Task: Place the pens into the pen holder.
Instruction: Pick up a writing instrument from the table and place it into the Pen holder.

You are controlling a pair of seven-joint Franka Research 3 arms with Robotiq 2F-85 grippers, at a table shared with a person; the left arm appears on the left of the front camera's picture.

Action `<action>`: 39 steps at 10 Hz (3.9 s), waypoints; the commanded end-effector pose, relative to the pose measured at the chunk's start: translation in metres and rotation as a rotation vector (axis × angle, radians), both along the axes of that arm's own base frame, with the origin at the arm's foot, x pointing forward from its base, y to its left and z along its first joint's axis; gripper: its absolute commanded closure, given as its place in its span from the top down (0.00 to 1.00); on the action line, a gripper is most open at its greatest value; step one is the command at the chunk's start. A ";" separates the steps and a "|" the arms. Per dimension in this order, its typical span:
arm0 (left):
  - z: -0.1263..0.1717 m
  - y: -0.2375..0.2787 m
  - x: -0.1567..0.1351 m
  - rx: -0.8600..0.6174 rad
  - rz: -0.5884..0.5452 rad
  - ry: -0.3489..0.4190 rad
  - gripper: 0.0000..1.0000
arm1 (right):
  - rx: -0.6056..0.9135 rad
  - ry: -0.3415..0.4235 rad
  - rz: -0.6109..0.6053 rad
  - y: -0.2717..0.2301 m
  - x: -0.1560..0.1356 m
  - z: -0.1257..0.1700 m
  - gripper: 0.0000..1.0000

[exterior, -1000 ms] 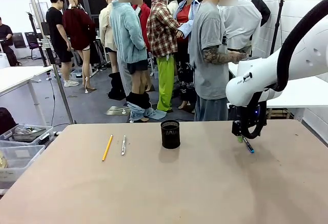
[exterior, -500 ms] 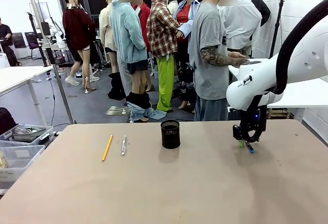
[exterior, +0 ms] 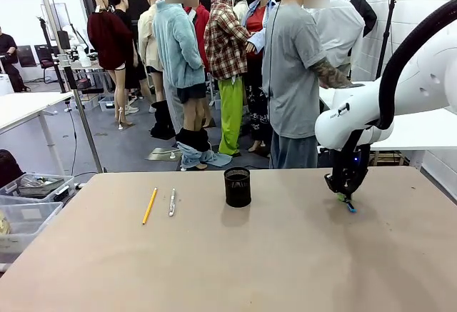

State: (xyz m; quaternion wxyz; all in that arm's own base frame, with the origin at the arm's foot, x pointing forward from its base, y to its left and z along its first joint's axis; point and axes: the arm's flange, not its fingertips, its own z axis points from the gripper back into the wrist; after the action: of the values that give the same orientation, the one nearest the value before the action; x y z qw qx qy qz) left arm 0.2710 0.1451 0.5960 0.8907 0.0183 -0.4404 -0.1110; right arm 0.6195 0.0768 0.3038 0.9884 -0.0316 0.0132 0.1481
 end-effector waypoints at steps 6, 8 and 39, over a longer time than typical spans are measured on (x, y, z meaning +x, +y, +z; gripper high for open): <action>0.001 0.000 0.002 -0.007 0.013 -0.009 1.00 | 0.089 0.001 0.250 0.005 0.001 0.036 0.00; 0.001 0.000 0.002 -0.007 0.013 -0.009 1.00 | 0.189 -0.127 0.489 0.002 -0.018 0.080 0.00; 0.001 0.000 0.002 -0.007 0.013 -0.009 1.00 | 1.114 -0.377 1.285 0.187 0.040 0.048 0.54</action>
State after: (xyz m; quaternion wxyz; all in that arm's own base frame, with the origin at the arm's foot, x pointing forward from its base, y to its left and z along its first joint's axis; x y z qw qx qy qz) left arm 0.2709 0.1453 0.5960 0.8907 0.0181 -0.4404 -0.1108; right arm 0.6588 0.2663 0.3480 0.5666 0.4413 -0.2494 0.6496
